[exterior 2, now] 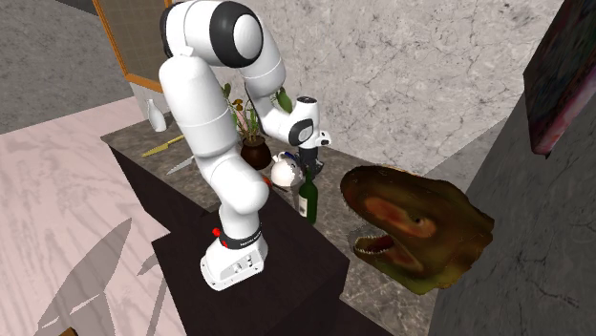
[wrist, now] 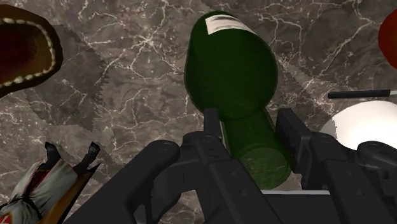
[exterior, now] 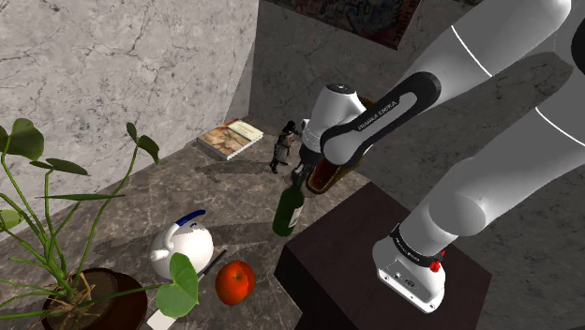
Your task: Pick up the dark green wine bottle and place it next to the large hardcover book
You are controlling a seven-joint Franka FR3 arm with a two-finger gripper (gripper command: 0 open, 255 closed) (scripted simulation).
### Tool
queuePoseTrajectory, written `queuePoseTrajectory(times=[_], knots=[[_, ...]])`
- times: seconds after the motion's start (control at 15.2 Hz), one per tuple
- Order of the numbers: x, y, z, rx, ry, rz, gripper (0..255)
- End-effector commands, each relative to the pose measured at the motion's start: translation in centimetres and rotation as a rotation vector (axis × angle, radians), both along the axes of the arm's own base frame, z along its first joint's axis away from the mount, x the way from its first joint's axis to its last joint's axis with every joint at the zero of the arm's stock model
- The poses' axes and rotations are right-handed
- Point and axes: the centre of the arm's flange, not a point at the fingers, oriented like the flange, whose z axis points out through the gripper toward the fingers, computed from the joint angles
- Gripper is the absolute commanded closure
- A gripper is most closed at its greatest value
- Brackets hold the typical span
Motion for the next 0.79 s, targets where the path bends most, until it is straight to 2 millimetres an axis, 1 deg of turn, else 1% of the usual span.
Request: queuePoseTrajectory(times=[0.0,0.73], knots=[[0.1,-0.1,1.0,0.0,0.0,0.0,255],[0.1,-0.1,6.8,0.0,0.0,0.0,255]])
